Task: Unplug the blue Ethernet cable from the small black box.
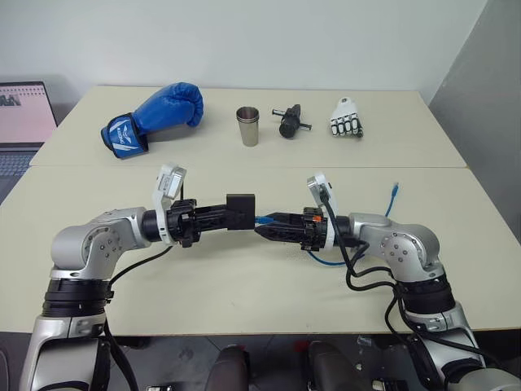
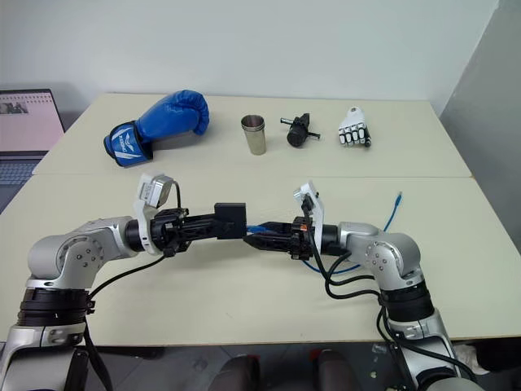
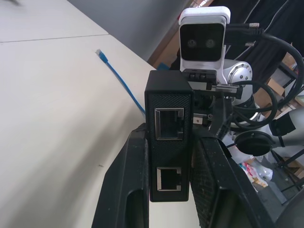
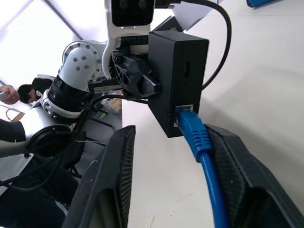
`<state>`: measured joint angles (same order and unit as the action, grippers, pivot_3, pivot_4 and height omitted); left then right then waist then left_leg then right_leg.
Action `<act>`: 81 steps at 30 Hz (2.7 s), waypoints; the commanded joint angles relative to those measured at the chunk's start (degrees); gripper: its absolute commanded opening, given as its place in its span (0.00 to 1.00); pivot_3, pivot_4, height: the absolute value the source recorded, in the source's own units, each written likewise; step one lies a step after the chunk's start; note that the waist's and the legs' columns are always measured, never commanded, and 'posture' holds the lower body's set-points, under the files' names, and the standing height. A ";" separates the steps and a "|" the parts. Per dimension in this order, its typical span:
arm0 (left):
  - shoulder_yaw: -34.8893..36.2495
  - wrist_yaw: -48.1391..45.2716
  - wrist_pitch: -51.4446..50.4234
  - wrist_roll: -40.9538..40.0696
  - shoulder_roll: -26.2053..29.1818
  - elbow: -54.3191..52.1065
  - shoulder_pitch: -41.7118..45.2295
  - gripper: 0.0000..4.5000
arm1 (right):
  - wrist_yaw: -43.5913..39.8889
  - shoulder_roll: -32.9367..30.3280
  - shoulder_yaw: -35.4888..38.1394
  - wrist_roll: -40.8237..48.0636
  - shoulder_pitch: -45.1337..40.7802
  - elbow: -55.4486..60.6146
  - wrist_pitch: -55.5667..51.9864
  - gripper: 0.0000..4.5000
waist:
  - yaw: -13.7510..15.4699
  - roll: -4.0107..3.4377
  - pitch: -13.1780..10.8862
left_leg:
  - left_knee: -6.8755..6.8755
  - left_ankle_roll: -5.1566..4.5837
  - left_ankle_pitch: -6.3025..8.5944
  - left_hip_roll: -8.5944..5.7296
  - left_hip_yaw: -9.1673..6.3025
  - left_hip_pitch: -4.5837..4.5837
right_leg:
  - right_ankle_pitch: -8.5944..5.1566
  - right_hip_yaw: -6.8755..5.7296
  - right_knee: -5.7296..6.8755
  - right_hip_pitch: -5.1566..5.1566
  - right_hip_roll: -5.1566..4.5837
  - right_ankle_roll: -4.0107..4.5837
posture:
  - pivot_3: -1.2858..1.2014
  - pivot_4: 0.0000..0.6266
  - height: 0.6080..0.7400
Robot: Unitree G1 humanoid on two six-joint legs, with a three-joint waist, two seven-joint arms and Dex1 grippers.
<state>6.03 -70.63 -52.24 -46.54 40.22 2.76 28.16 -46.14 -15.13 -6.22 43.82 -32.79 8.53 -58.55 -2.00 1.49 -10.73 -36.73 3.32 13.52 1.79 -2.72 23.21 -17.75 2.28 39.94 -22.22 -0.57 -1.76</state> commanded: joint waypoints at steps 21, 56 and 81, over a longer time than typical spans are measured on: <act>1.15 0.81 -0.57 -1.59 -0.08 -1.98 0.77 0.18 | 2.06 3.06 3.77 3.59 -1.34 -1.94 -1.65 0.51 | -0.01 0.00 0.00 | 0.01 0.00 0.00 0.00 0.01 0.03 | 0.00 -0.01 -0.01 -0.02 0.01 0.00 | 0.52 0.24 1.00; 0.25 -2.97 0.80 1.03 4.07 0.47 0.56 0.18 | 2.33 1.87 6.98 7.93 -1.54 -1.64 -5.40 0.02 | -0.05 -0.02 -0.01 | 0.03 0.00 0.00 0.01 0.03 0.06 | 0.00 -0.01 -0.03 -0.05 0.02 0.00 | 0.52 0.24 1.00; 2.33 3.43 4.48 3.18 1.12 1.07 -0.49 0.18 | 25.52 -1.68 6.43 -31.95 -14.74 -48.23 49.71 0.23 | -0.51 -0.03 -0.07 | 0.05 0.00 0.00 0.01 0.41 0.19 | 0.01 0.10 -0.09 -0.18 0.00 0.00 | 0.52 0.24 1.00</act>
<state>6.65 -67.97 -48.28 -42.49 41.64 6.14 27.31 -19.86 -17.22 -1.10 12.67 -45.68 -38.07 -13.01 -2.52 1.46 -10.80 -36.67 3.32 13.52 1.80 -2.30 23.40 -17.74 2.39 39.85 -22.41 -0.58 -1.75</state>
